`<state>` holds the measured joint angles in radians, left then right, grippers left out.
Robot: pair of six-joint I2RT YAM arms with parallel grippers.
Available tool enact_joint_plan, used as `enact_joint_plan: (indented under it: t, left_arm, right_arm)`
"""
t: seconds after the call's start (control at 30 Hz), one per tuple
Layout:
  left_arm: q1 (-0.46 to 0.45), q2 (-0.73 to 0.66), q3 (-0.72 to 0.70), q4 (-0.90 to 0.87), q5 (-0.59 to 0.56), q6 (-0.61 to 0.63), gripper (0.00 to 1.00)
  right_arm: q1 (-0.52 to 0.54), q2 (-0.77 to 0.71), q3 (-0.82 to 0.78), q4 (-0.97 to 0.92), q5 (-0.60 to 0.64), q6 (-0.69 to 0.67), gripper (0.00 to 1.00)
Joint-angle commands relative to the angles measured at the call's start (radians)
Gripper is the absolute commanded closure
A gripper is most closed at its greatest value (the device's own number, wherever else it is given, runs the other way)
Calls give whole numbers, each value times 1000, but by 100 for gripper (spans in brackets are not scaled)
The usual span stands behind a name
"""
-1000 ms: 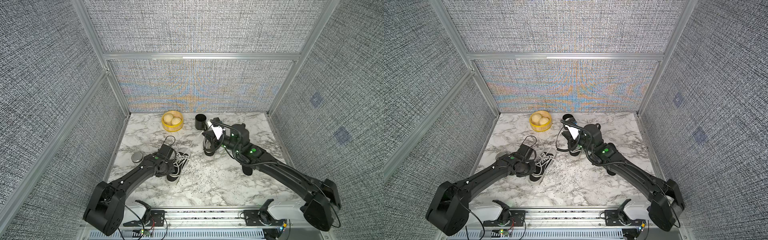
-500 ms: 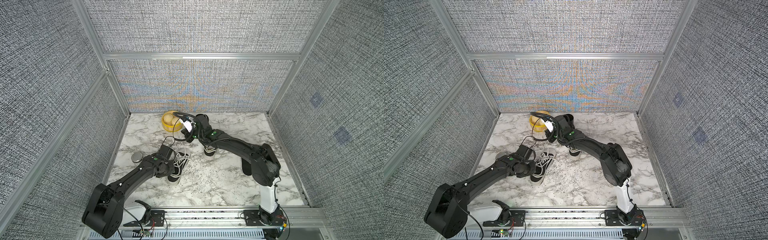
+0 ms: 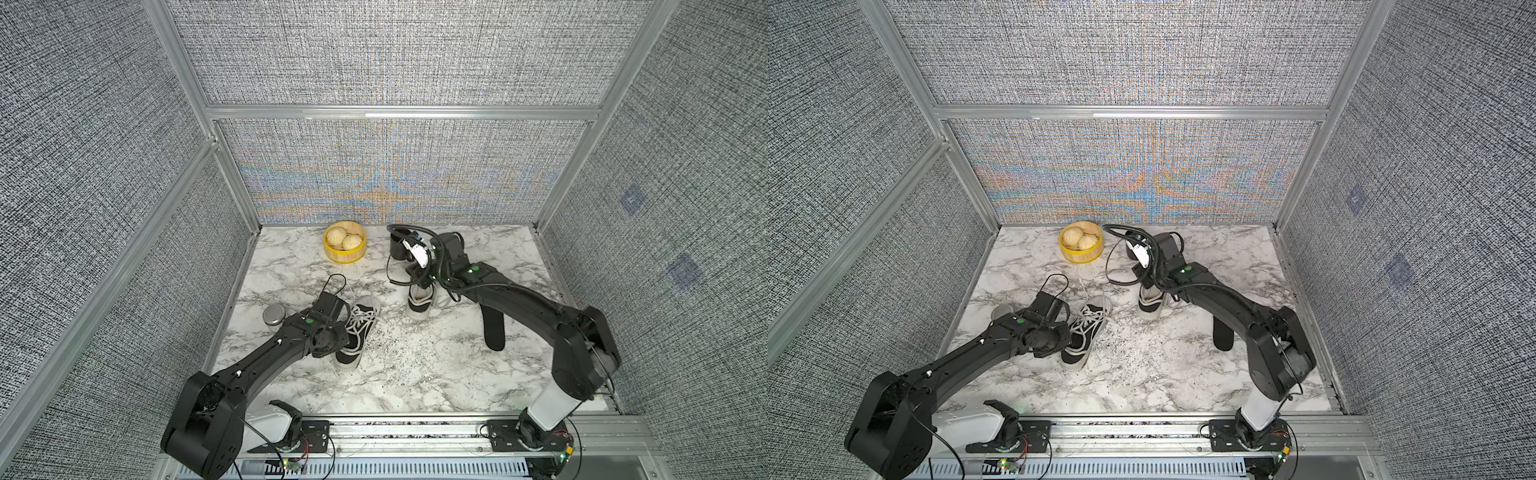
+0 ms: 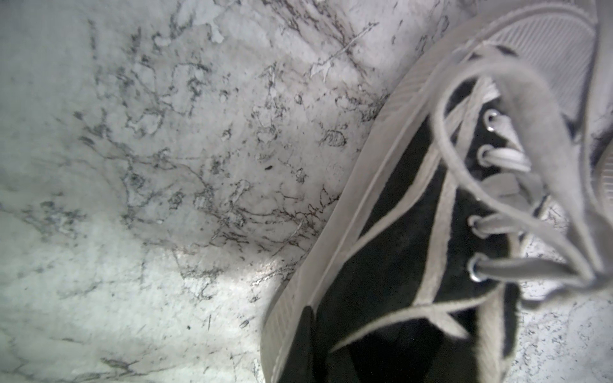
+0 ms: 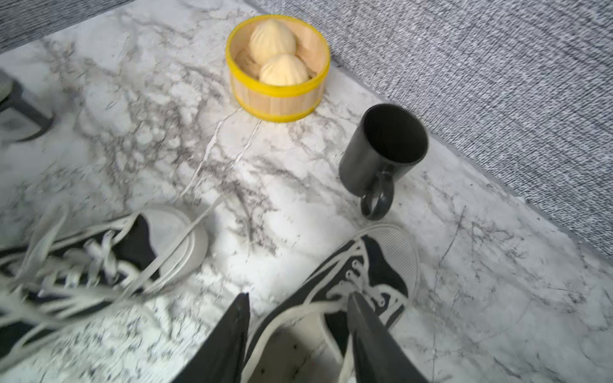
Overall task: Remove the insole from the shoe
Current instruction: Untie the shoelace on the shoe.
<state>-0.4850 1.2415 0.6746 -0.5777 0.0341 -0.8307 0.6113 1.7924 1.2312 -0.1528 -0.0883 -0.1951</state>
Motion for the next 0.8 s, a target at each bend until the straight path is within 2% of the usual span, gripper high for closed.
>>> enact_joint_plan:
  t: [0.0, 0.17, 0.47, 0.77]
  left_arm:
    - [1, 12, 5, 39, 36, -24, 100]
    - [1, 15, 16, 38, 41, -14, 100]
    - [1, 0, 24, 9, 33, -2, 100]
    - [1, 4, 20, 9, 31, -5, 100]
  right_arm:
    - [68, -36, -114, 70, -152, -88, 53]
    - [161, 23, -220, 202, -177, -73, 59]
    - [198, 222, -114, 205, -153, -93, 61]
    - [199, 320, -48, 190, -99, -86, 60]
